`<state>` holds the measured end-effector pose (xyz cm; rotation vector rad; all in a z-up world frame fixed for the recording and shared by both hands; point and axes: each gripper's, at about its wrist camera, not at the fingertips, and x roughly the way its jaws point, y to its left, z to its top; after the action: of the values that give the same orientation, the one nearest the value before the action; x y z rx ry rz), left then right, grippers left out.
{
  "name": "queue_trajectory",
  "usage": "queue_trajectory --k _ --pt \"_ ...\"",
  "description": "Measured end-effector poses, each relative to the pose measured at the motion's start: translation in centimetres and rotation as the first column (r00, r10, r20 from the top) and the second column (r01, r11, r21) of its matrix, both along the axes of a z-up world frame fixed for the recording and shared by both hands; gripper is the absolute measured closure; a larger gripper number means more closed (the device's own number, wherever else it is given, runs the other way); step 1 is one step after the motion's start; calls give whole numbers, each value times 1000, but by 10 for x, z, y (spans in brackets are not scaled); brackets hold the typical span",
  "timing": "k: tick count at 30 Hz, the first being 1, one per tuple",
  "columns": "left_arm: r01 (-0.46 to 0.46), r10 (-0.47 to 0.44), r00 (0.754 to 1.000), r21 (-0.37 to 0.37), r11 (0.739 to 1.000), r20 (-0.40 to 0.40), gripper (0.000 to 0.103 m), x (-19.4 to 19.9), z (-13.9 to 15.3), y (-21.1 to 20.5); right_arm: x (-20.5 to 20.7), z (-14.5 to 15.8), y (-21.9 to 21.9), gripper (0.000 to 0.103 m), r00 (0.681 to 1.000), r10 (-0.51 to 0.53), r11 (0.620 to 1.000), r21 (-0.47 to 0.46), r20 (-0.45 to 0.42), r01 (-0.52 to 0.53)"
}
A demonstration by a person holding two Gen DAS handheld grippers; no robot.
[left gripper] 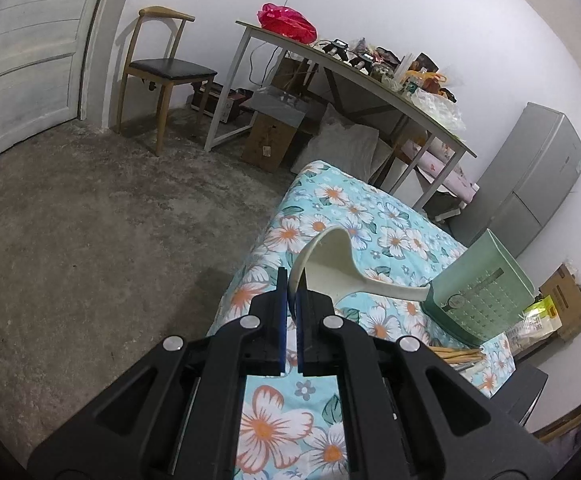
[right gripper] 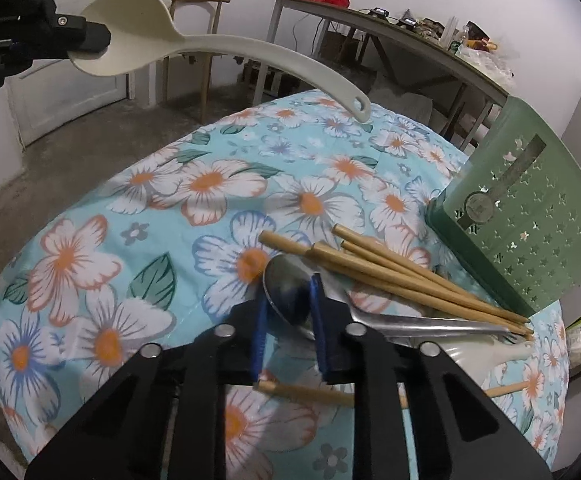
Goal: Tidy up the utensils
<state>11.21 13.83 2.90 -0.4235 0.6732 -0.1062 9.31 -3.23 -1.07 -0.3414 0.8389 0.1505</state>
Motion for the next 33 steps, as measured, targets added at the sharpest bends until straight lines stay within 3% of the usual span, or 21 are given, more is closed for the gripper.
queue_trajectory --k 6,13,18,26,33 --pt "-2 1 1000 17 1000 24 101 0 5 1 -7 20 -10 92 999 1 1000 31 45 -3" --pt "1 -4 996 43 999 86 101 -3 25 -7 -26 69 -50 97 994 -46 983 184 100 27" --pt "14 -20 993 56 998 116 101 -5 39 -18 -36 103 -93 99 982 -126 946 314 138 77" --pt "32 -45 987 81 996 155 101 -5 61 -37 -43 131 -141 100 968 -198 872 479 154 102" --pt "38 -55 982 99 994 180 101 -9 77 -52 -52 152 -163 100 956 -214 834 548 202 71"
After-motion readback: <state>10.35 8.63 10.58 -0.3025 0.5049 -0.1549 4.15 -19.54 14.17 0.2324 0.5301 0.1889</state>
